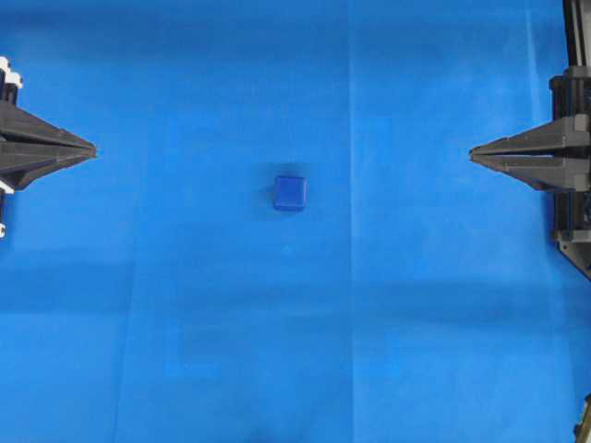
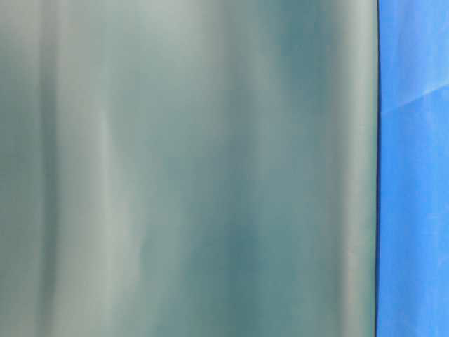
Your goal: Handover the blue block to the right arm after grasping it with the left arm, then place it in the designated position.
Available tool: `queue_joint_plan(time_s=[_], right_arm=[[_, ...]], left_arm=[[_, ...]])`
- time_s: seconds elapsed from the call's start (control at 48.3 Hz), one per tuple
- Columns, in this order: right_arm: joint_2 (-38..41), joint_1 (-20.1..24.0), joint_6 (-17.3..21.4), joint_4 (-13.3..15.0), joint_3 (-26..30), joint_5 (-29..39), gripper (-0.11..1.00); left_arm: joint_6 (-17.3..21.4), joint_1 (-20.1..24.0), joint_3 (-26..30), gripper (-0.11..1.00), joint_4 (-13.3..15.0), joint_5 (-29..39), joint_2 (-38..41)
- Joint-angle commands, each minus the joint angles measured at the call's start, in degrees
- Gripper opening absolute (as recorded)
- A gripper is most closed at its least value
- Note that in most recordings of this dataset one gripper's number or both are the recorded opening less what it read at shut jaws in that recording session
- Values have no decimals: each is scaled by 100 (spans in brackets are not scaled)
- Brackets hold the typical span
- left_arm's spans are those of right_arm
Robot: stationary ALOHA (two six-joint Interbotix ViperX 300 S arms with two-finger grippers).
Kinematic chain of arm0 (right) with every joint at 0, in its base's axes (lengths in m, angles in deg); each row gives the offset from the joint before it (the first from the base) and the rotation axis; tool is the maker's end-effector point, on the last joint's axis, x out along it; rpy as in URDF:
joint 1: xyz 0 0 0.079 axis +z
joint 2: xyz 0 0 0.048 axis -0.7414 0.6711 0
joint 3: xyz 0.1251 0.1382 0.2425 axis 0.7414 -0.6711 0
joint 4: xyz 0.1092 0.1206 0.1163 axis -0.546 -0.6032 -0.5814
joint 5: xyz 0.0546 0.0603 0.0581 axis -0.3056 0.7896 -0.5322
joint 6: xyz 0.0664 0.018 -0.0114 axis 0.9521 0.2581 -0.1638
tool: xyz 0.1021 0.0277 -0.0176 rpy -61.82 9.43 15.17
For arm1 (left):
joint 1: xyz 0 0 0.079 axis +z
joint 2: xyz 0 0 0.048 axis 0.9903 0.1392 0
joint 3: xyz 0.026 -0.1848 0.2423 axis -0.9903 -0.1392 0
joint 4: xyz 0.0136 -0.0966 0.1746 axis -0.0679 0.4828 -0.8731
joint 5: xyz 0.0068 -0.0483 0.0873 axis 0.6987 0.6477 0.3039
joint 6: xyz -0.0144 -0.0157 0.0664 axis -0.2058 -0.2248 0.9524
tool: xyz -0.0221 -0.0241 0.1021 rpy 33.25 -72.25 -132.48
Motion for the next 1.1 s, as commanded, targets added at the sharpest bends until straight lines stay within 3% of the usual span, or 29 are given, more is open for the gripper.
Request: queue_joint_plan(time_s=[0.0, 0.124, 0.683, 0.828, 0.952, 1.014, 1.076], right_arm=[[35, 9, 18, -26, 123, -35, 0], [35, 9, 18, -26, 176, 114, -6], [26, 0, 35, -26, 185, 246, -3], [35, 0, 53, -35, 176, 255, 22], [35, 0, 53, -53, 167, 255, 60], [44, 0, 53, -53, 176, 264, 78], [44, 0, 53, -53, 176, 290, 91]], left_arm=[[-18, 18, 114, 0, -18, 9, 0], [44, 18, 123, 0, -9, 70, -44], [-9, 18, 123, 3, -18, 79, -114], [18, 18, 105, 39, -18, 105, -88], [-18, -9, 105, 77, -18, 123, -53], [-35, -18, 105, 88, -18, 132, -62], [-35, -18, 105, 93, -18, 141, -62]])
